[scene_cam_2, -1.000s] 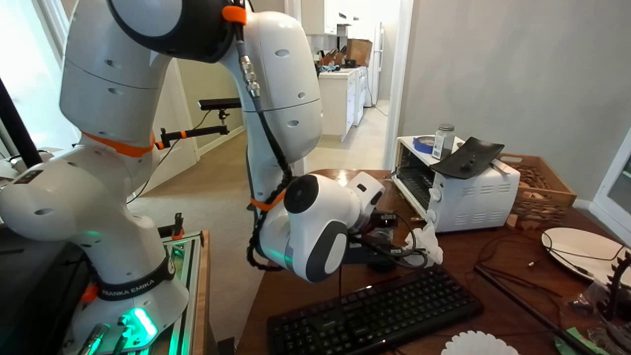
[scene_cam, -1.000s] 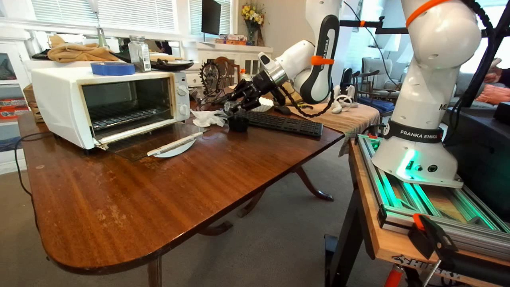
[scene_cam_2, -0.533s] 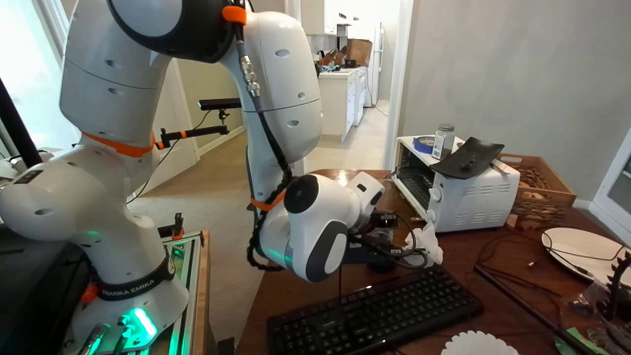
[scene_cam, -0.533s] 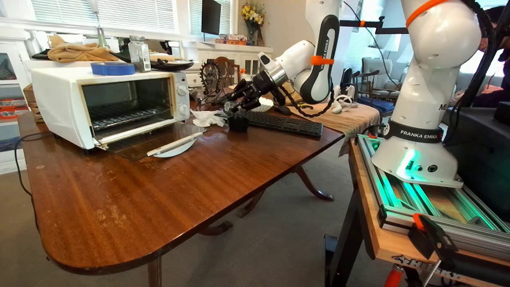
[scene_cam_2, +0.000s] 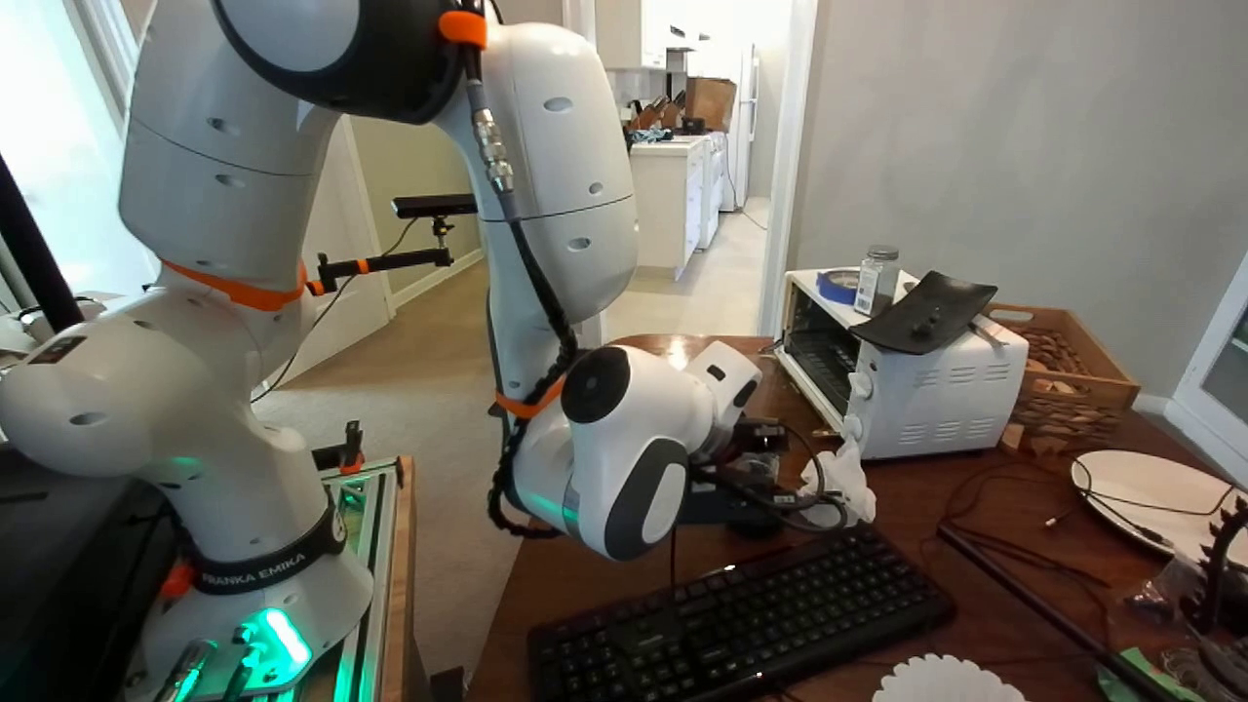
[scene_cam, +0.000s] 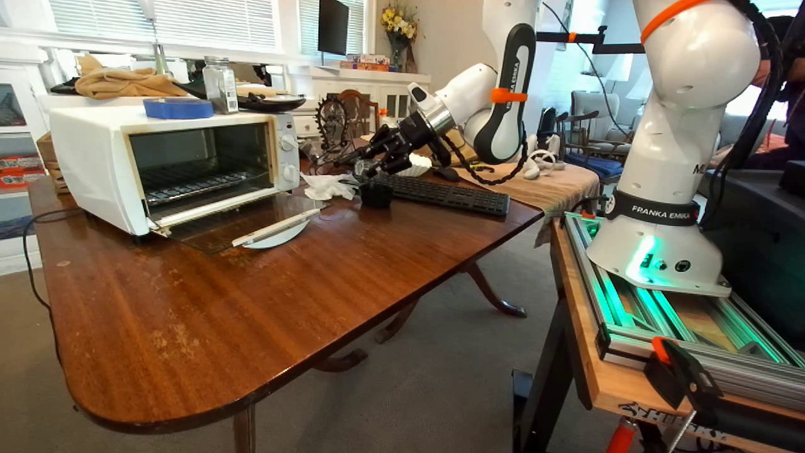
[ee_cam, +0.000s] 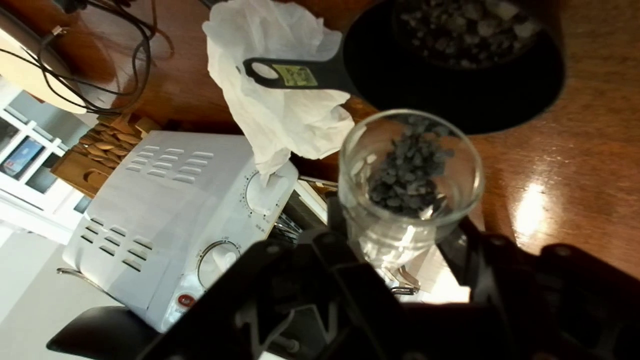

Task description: Pour the contents in the cup into the black item

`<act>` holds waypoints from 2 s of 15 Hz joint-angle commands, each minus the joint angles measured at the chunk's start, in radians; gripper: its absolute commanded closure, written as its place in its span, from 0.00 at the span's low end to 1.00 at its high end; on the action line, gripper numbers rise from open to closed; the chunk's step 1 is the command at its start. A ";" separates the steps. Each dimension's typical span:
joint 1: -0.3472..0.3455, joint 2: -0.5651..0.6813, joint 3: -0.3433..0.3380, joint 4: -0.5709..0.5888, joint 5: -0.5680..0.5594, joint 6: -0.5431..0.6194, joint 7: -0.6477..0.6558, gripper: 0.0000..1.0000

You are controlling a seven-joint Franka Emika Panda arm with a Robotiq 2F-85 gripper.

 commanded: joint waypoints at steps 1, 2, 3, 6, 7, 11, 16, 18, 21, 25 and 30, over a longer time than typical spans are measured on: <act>0.013 0.017 -0.017 0.025 -0.019 0.030 0.000 0.77; 0.014 0.018 -0.015 0.032 -0.019 0.032 0.000 0.77; 0.015 0.020 -0.014 0.039 -0.020 0.034 0.001 0.77; 0.019 0.029 -0.013 0.056 -0.023 0.053 -0.006 0.77; 0.021 0.031 -0.012 0.058 -0.019 0.060 -0.007 0.77; 0.032 0.044 -0.010 0.051 -0.003 0.100 -0.013 0.77; 0.046 0.066 -0.013 0.034 0.021 0.141 -0.021 0.77; 0.045 0.072 -0.016 0.028 0.026 0.148 -0.022 0.77; 0.043 0.091 -0.016 0.033 0.024 0.186 -0.032 0.77; 0.045 0.116 -0.020 0.039 0.021 0.247 -0.054 0.77; -0.030 0.115 0.053 0.033 0.031 0.235 -0.105 0.77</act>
